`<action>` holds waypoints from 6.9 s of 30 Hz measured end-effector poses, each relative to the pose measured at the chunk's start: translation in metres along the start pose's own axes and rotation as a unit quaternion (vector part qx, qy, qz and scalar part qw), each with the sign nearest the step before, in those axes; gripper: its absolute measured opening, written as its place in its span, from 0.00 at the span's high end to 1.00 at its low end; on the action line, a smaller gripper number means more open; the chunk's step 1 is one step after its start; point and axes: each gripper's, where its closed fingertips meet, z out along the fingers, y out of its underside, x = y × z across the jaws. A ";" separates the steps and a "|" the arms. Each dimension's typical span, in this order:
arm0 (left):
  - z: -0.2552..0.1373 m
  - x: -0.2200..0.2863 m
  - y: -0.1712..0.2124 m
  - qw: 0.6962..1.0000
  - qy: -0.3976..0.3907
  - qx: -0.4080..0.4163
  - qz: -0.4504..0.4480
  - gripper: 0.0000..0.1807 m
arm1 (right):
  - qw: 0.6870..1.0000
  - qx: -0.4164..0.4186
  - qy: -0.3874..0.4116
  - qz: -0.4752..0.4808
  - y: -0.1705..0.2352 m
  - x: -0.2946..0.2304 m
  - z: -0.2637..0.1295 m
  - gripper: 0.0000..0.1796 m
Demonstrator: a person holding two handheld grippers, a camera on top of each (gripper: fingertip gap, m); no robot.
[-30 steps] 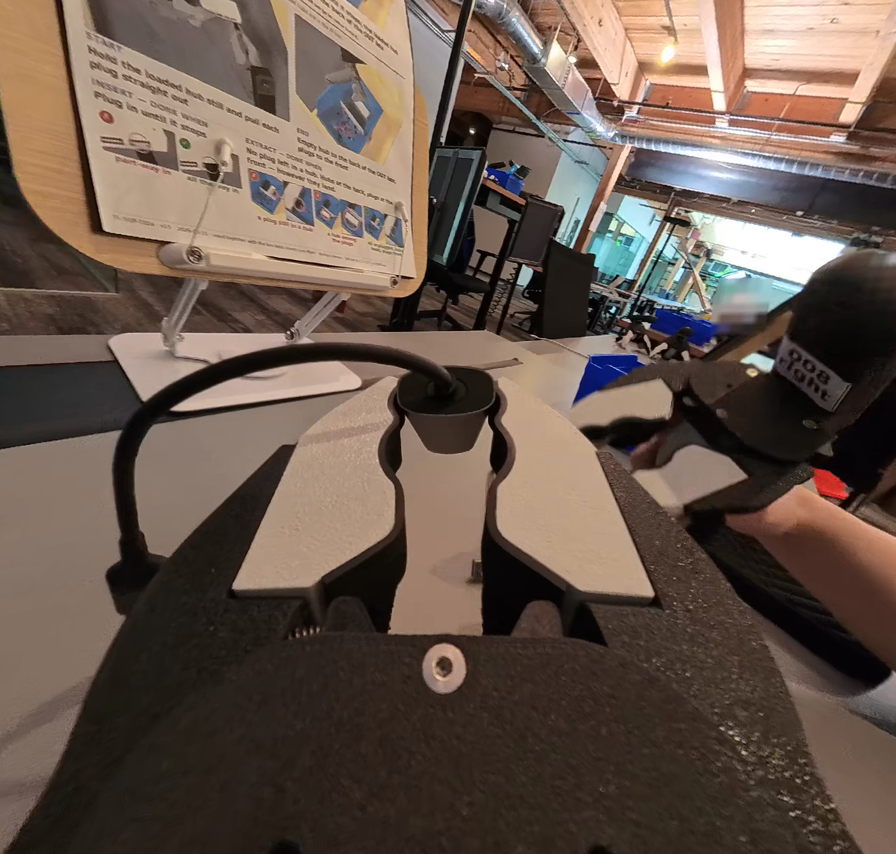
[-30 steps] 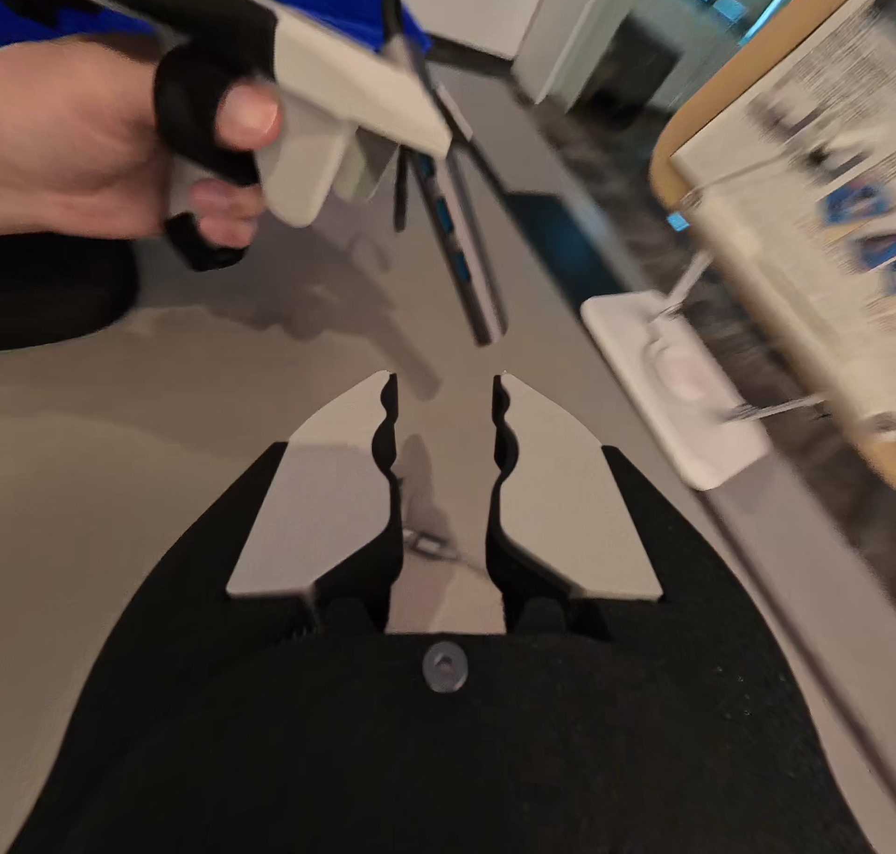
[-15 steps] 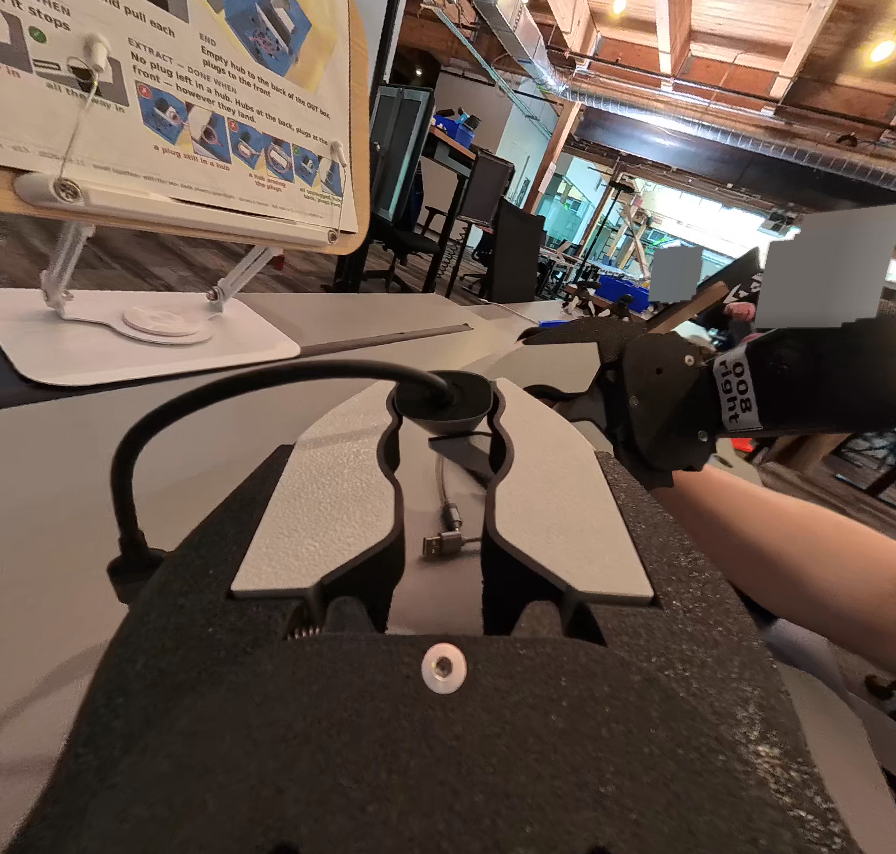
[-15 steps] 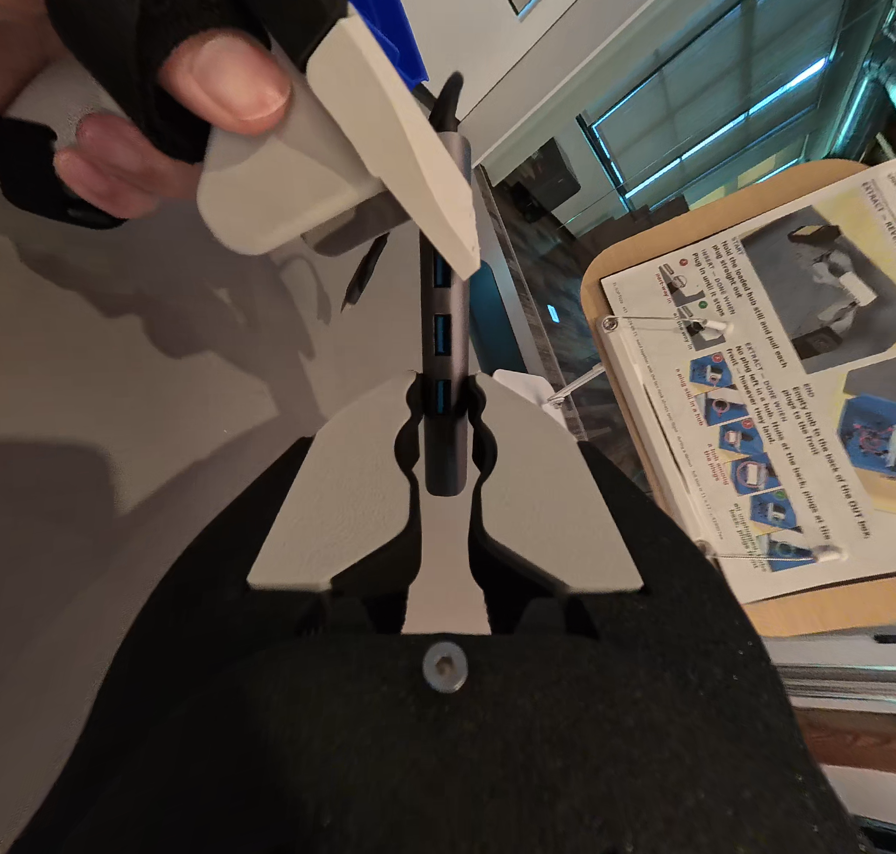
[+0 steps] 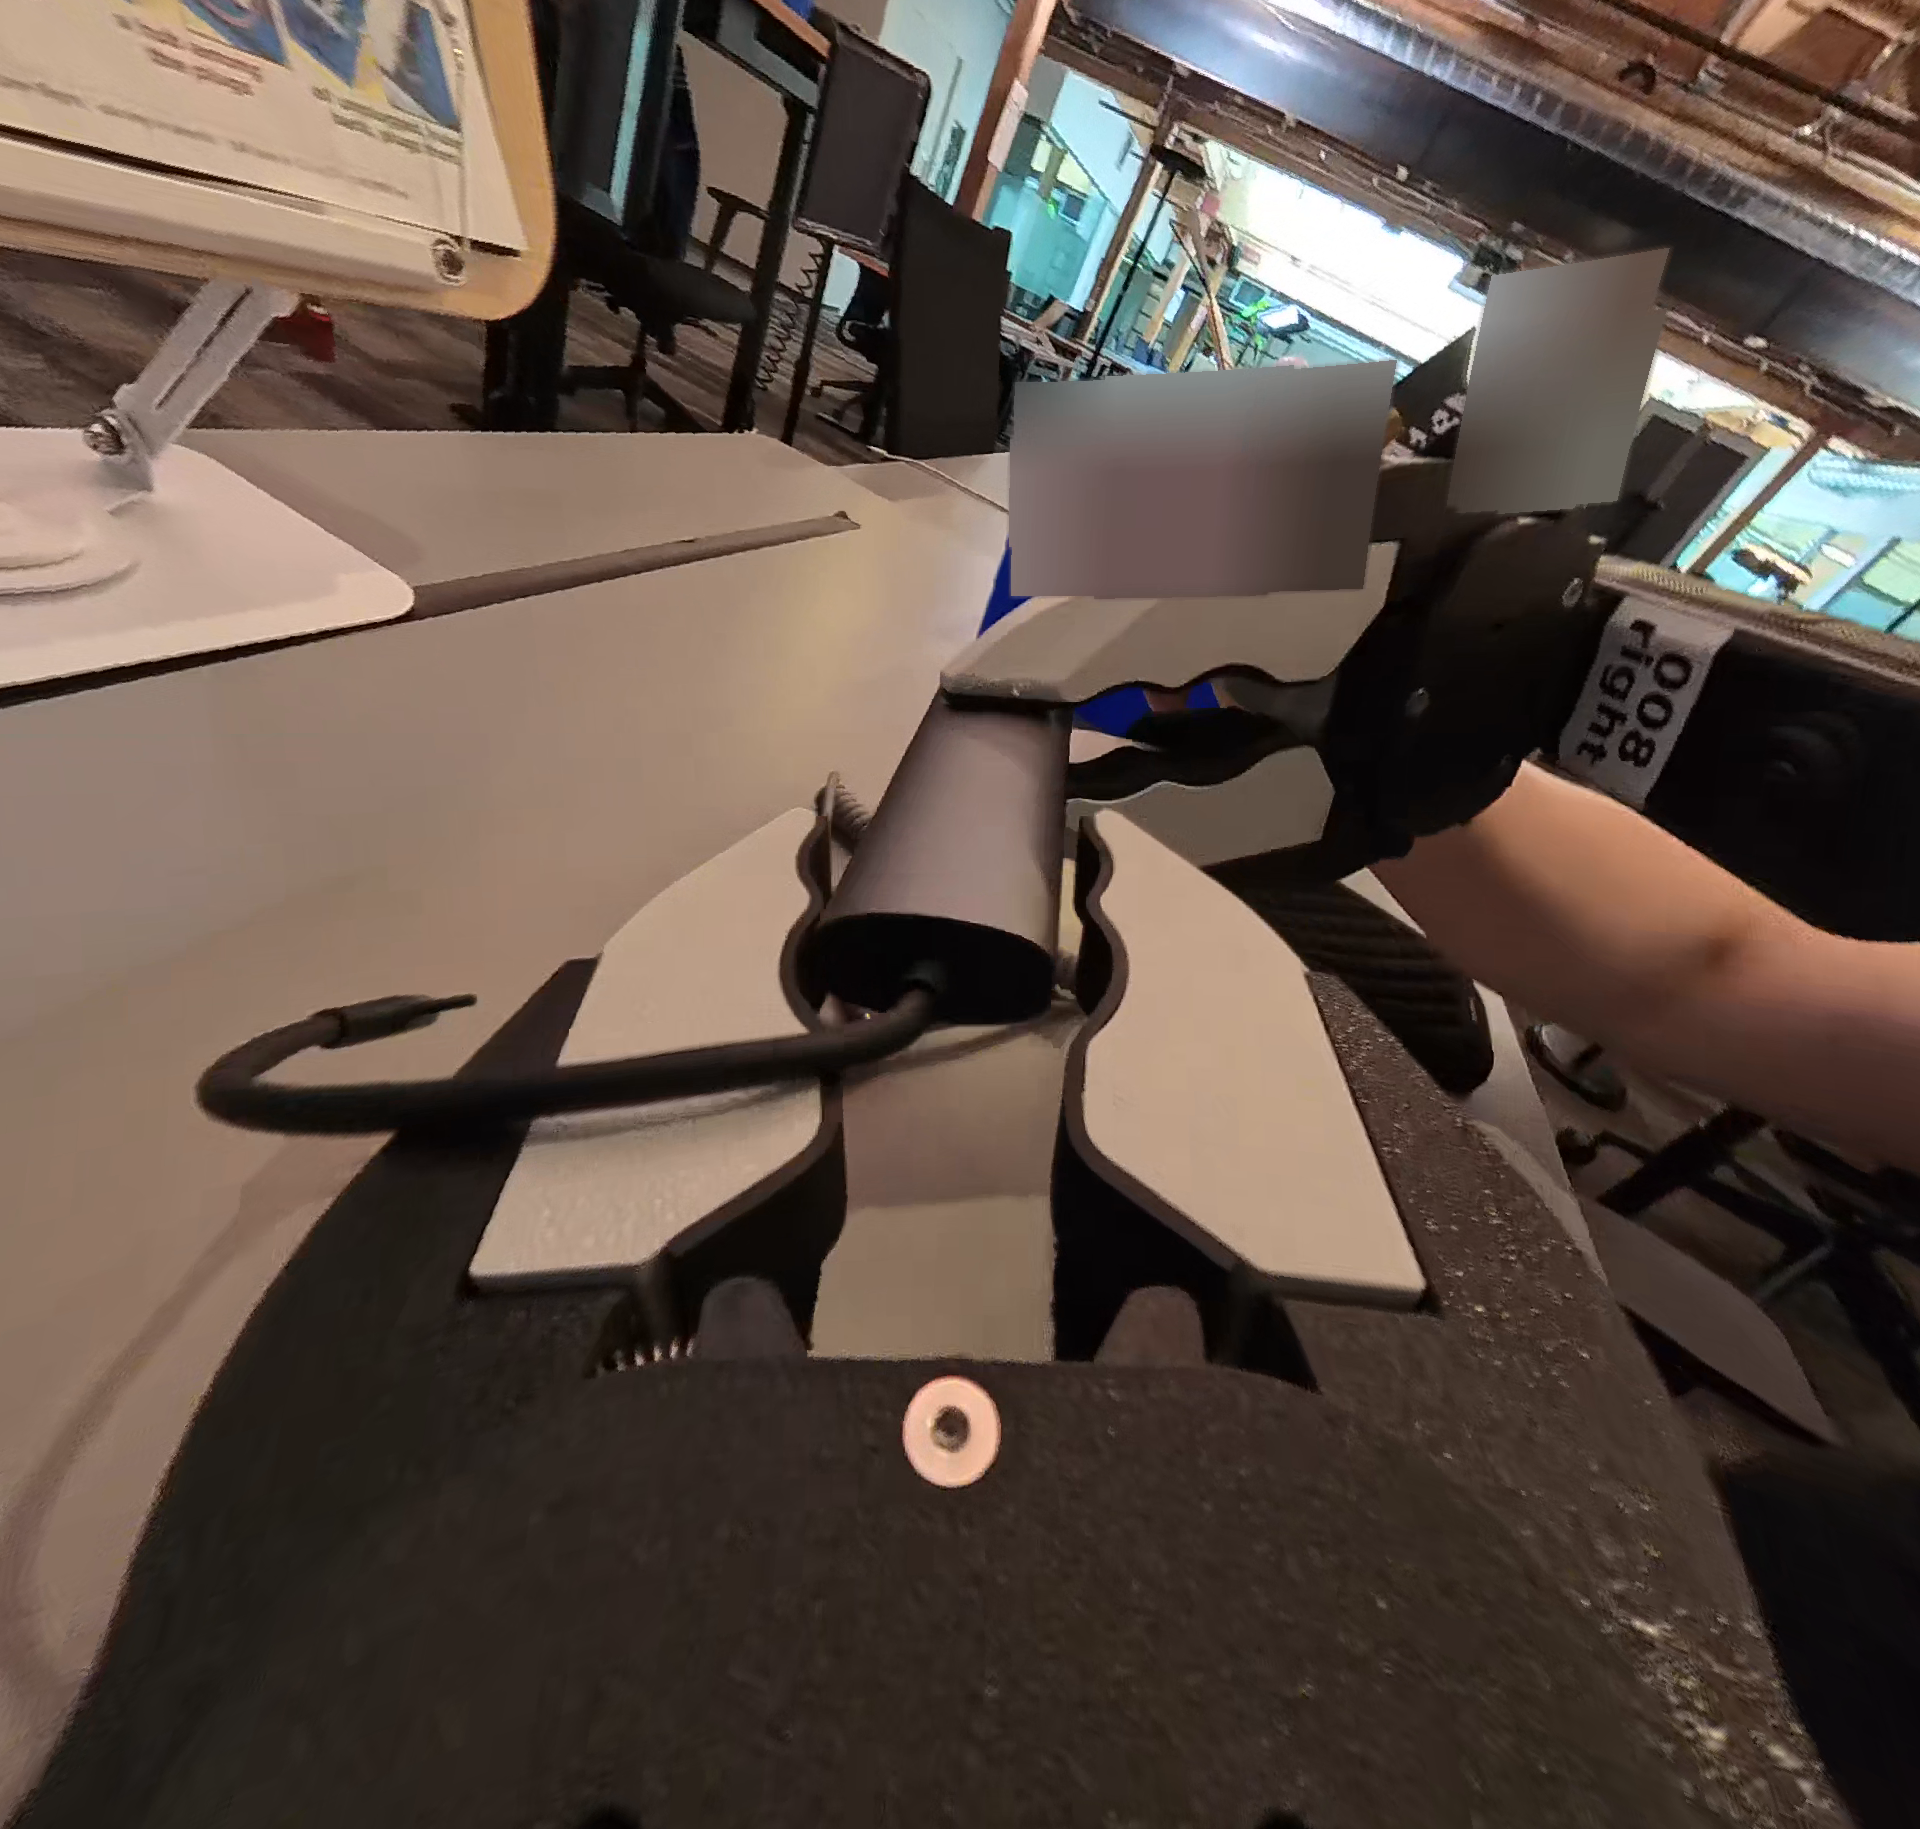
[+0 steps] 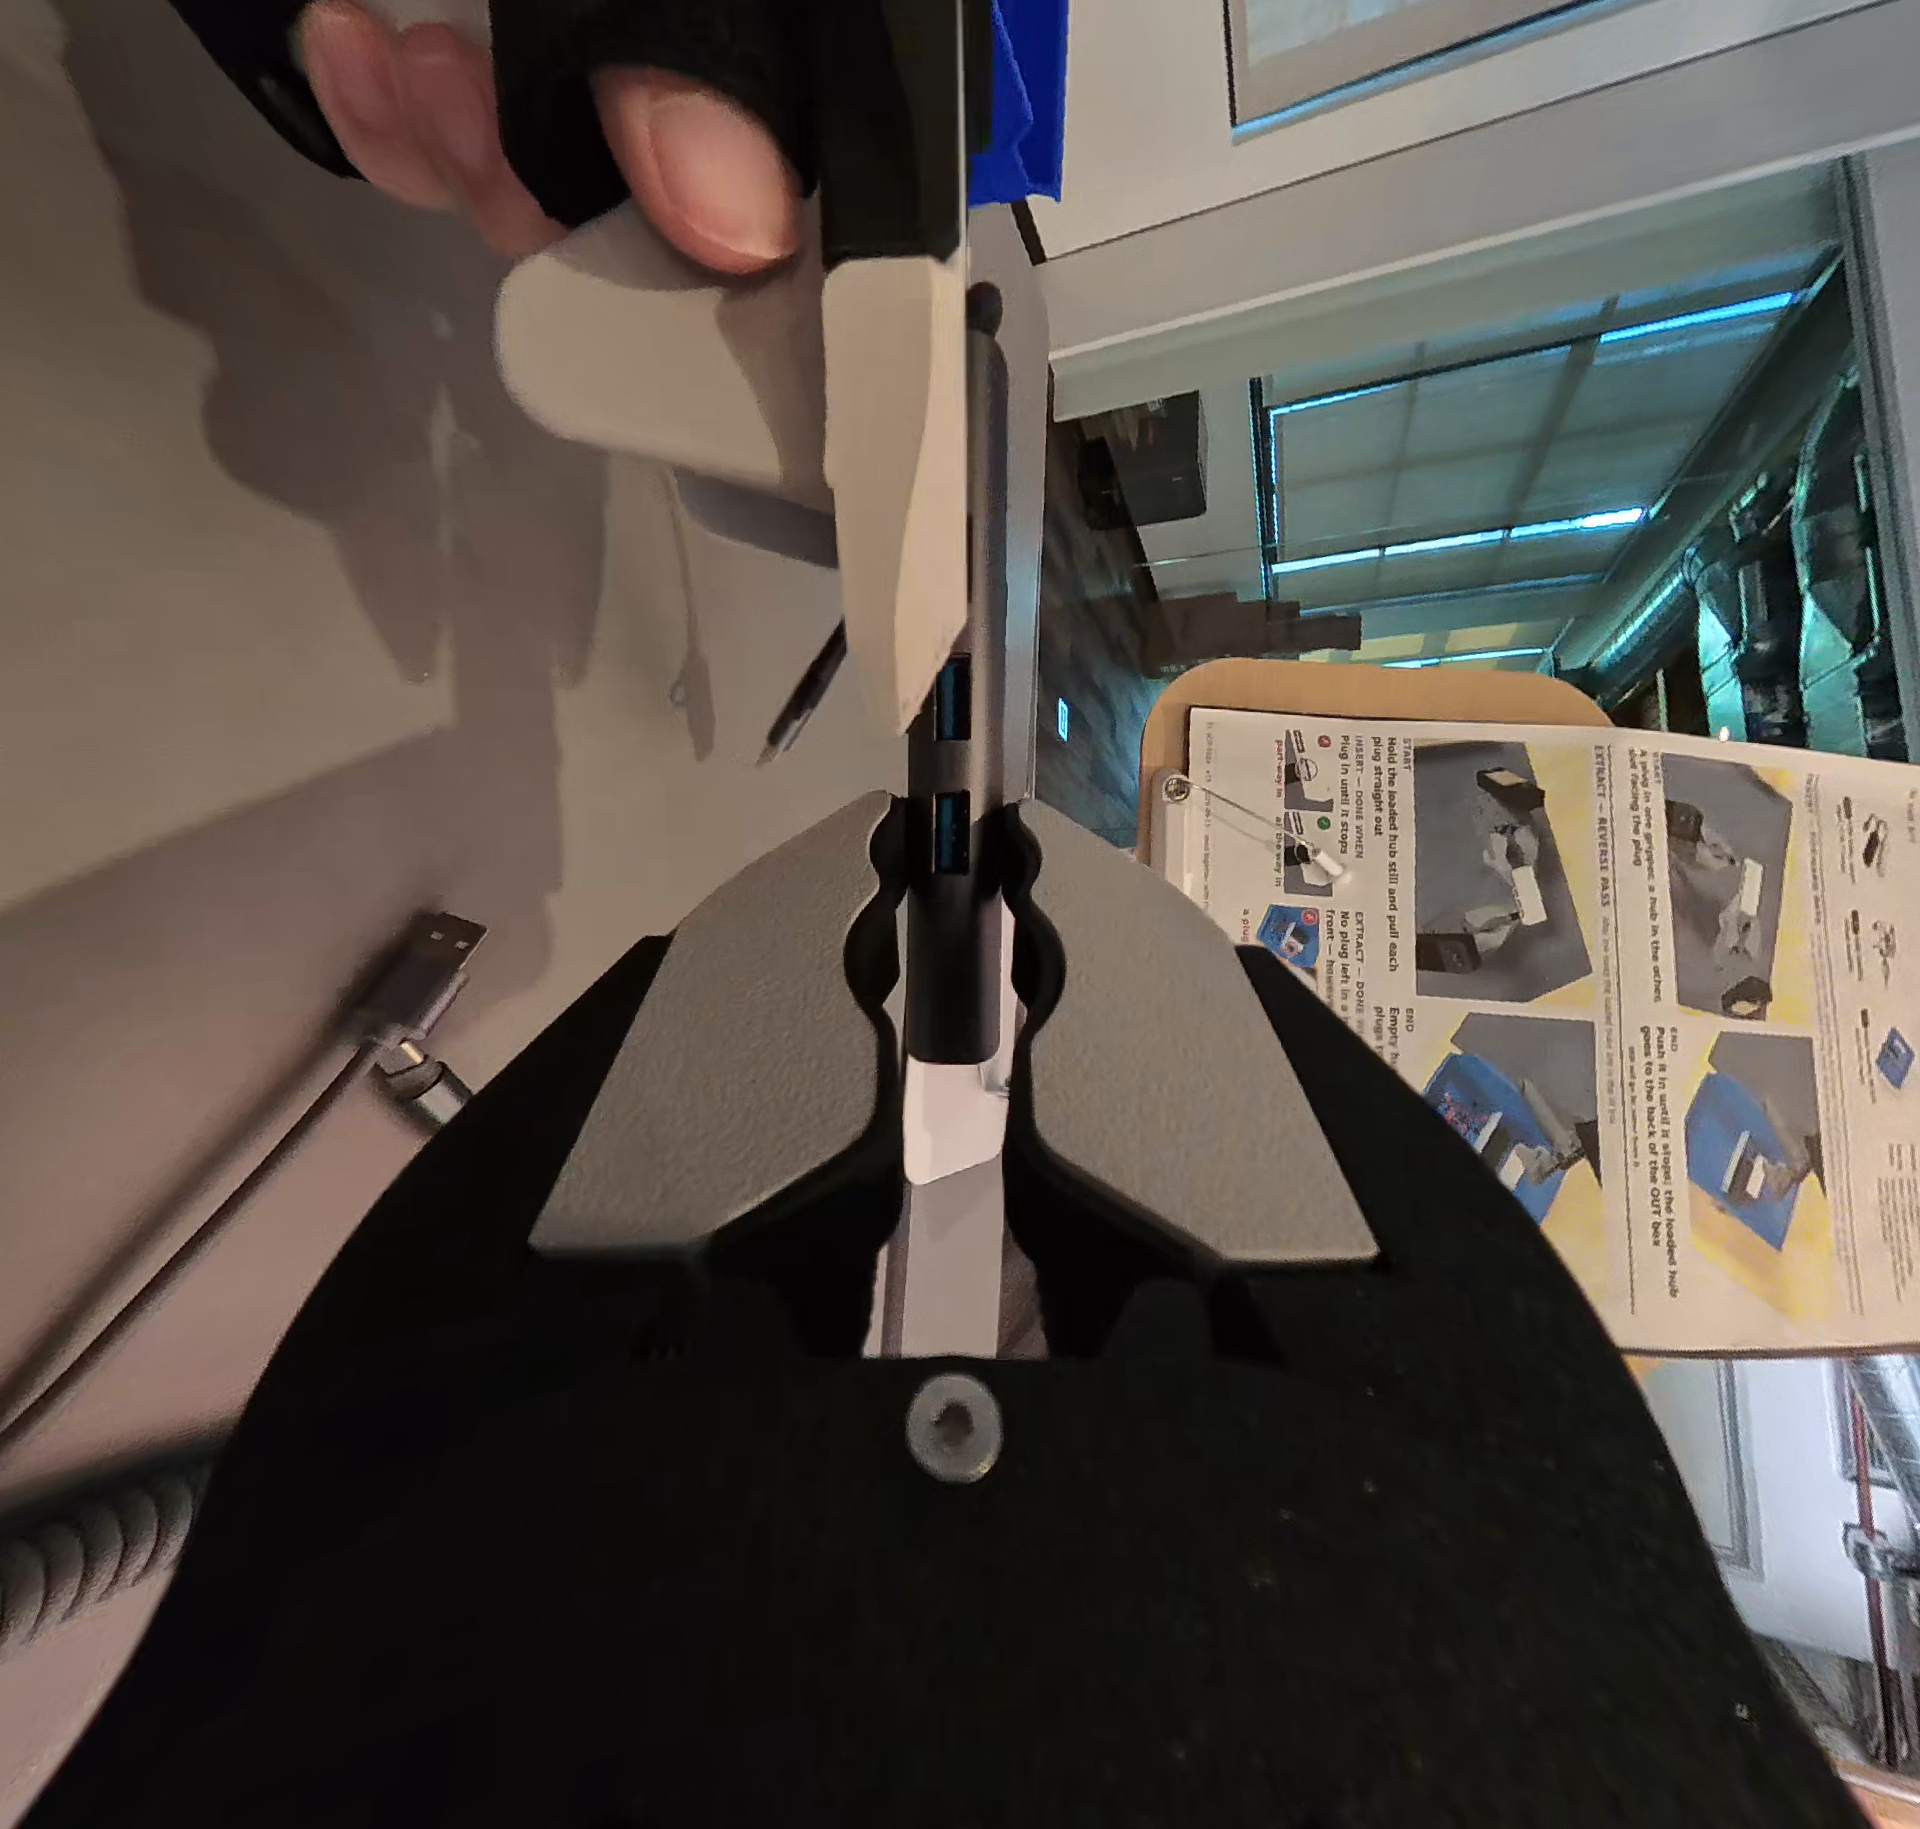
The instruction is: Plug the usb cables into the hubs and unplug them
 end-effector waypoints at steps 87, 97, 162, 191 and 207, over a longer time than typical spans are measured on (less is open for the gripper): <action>-0.041 -0.025 -0.037 0.987 0.012 0.128 -0.093 0.82 | 0.984 -0.015 0.024 0.174 0.026 0.008 -0.026 0.84; -0.056 -0.041 -0.044 0.983 -0.019 0.153 -0.098 0.82 | 0.978 -0.087 -0.087 0.171 0.031 -0.106 -0.011 0.94; -0.046 -0.031 -0.038 0.986 0.007 0.129 -0.104 0.82 | 0.987 -0.089 -0.131 0.037 0.037 -0.131 -0.006 0.95; -0.045 -0.032 -0.036 0.986 0.008 0.122 -0.113 0.82 | 0.950 0.008 -0.255 0.179 -0.009 -0.149 -0.036 0.92; -0.043 -0.030 -0.035 0.987 0.011 0.117 -0.111 0.82 | 0.745 -0.037 -0.374 0.552 0.062 -0.109 -0.002 1.00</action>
